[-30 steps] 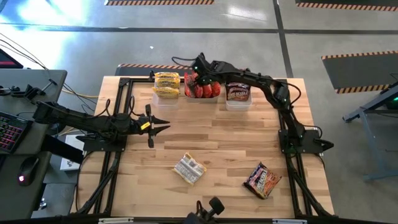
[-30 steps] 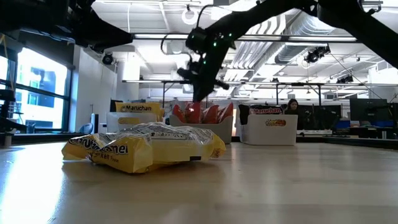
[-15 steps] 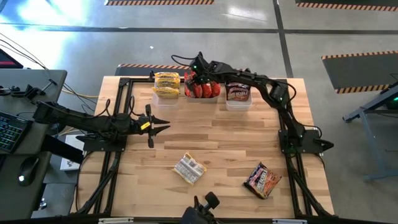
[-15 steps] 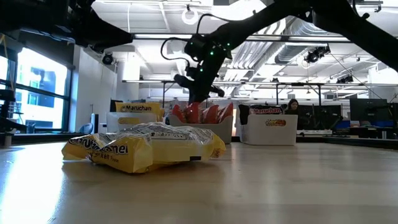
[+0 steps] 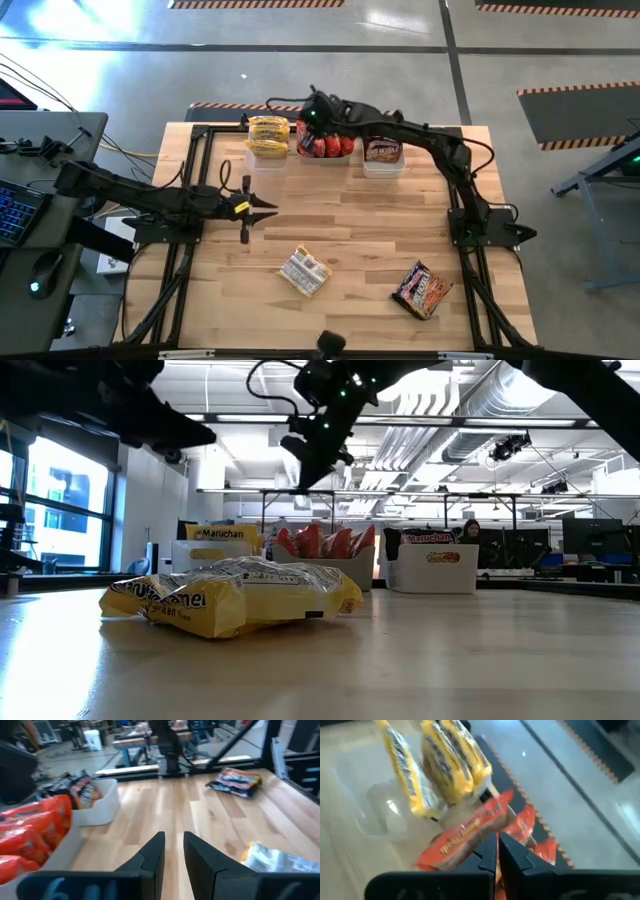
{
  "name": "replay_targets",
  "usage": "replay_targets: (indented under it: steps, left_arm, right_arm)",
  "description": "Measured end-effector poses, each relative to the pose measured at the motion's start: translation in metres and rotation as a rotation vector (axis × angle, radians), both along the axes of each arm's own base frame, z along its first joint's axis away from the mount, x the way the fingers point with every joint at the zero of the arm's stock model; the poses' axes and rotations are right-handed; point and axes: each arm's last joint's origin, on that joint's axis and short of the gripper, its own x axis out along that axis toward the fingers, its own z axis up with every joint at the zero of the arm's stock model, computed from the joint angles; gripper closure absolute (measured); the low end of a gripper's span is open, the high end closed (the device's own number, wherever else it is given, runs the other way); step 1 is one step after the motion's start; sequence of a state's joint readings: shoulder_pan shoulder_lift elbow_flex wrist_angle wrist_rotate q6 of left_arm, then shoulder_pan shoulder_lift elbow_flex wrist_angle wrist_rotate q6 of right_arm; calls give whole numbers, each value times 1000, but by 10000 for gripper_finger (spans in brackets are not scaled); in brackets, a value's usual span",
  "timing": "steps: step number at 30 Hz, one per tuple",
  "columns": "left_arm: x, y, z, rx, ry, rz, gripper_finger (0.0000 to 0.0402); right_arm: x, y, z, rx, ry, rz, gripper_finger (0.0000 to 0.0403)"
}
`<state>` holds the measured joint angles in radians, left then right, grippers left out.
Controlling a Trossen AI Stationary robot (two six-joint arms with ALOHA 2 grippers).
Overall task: Sort Maruchan noodles
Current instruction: Put the yellow noodle pack into the transparent bin
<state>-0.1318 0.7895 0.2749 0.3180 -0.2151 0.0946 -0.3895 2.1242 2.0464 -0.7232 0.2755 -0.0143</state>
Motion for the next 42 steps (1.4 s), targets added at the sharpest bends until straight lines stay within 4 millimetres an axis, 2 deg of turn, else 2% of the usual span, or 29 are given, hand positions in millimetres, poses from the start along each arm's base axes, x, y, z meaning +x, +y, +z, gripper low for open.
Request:
replay_targets:
  steps: [3, 6, 9, 14, 17, 22, 28, 32, 34, 38, 42]
  left_arm:
    - [3, -1, -3, -19, 11, -26, 339]
    - [4, -4, -5, -28, 23, -49, 339]
    - [4, -9, -7, -28, 38, -91, 339]
    - [4, -22, -14, -2, 95, -164, 339]
    - [5, -30, -23, 10, 162, -205, 339]
    - [9, -46, -49, -16, 322, -247, 330]
    - [14, -70, -78, -6, 481, -306, 292]
    - [22, -88, -92, 97, 530, -332, 263]
    - [30, -97, -93, 124, 502, -350, 250]
    - [44, -111, -99, 219, 489, -294, 232]
    - [56, -123, -104, 285, 495, -314, 232]
  right_arm:
    - [11, 11, -4, -46, -65, 42, 403]
    - [19, 22, -26, -62, -117, 79, 403]
    - [14, 35, -48, -74, -188, 103, 403]
    - [-20, 61, -77, -78, -325, 111, 403]
    - [-51, 84, -77, -76, -400, 122, 403]
    - [-102, 118, -83, -93, -395, 91, 403]
    - [-148, 147, -87, -124, -441, 46, 403]
    - [-165, 154, -89, -156, -498, 16, 403]
    - [-171, 156, -92, -158, -496, 19, 403]
    - [-172, 156, -91, -151, -516, 13, 403]
    - [-171, 158, -90, -142, -524, 19, 403]
